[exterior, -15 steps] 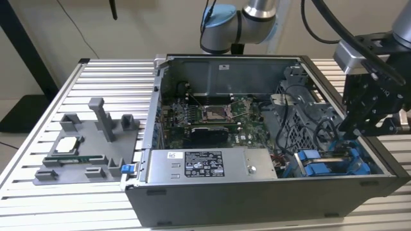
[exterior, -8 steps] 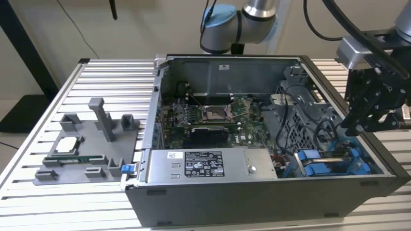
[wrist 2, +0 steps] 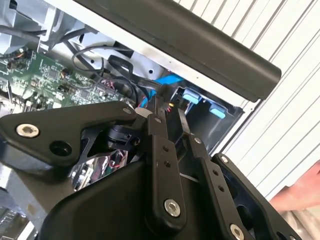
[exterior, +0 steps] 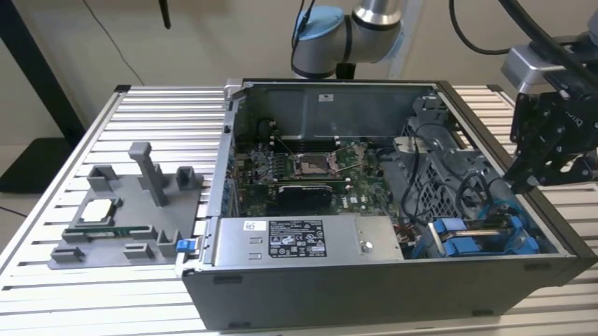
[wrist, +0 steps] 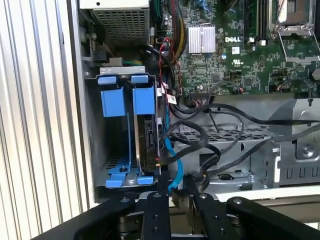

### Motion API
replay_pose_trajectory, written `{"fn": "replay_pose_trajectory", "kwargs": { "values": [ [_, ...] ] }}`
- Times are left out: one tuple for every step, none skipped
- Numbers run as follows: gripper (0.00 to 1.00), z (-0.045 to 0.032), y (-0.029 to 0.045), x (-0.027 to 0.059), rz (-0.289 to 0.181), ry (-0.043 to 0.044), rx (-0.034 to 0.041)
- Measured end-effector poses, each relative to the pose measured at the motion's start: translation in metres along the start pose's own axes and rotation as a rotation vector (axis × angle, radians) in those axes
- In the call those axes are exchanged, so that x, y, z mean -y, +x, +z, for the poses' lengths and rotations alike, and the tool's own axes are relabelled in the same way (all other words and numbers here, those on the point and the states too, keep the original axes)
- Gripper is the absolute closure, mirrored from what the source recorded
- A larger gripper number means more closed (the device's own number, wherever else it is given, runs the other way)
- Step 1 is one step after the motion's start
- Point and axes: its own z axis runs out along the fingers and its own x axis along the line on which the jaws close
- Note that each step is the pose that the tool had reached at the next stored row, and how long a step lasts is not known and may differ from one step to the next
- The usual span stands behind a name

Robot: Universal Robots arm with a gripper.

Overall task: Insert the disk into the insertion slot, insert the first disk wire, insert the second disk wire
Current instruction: 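Insert the second disk wire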

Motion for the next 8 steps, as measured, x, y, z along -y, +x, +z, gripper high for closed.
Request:
{"fn": "replay_pose_trajectory", "kwargs": {
  "values": [
    [0.00,-0.0004,-0.0005,0.0013,0.000,0.0000,0.0000],
    [0.00,-0.0006,-0.0010,0.0028,0.000,0.0000,0.0001],
    [0.00,-0.0007,-0.0015,0.0042,0.000,0.0000,0.0001],
    [0.00,-0.0007,-0.0018,0.0050,0.000,-0.0001,0.0000],
    [0.00,-0.0007,-0.0019,0.0058,-0.001,0.0000,0.0000],
    [0.00,-0.0007,-0.0021,0.0063,-0.002,0.0000,0.0001],
    [0.00,-0.0007,-0.0022,0.0066,-0.006,-0.0001,0.0002],
    [0.00,-0.0006,-0.0022,0.0070,-0.010,-0.0003,0.0005]
  ]
}}
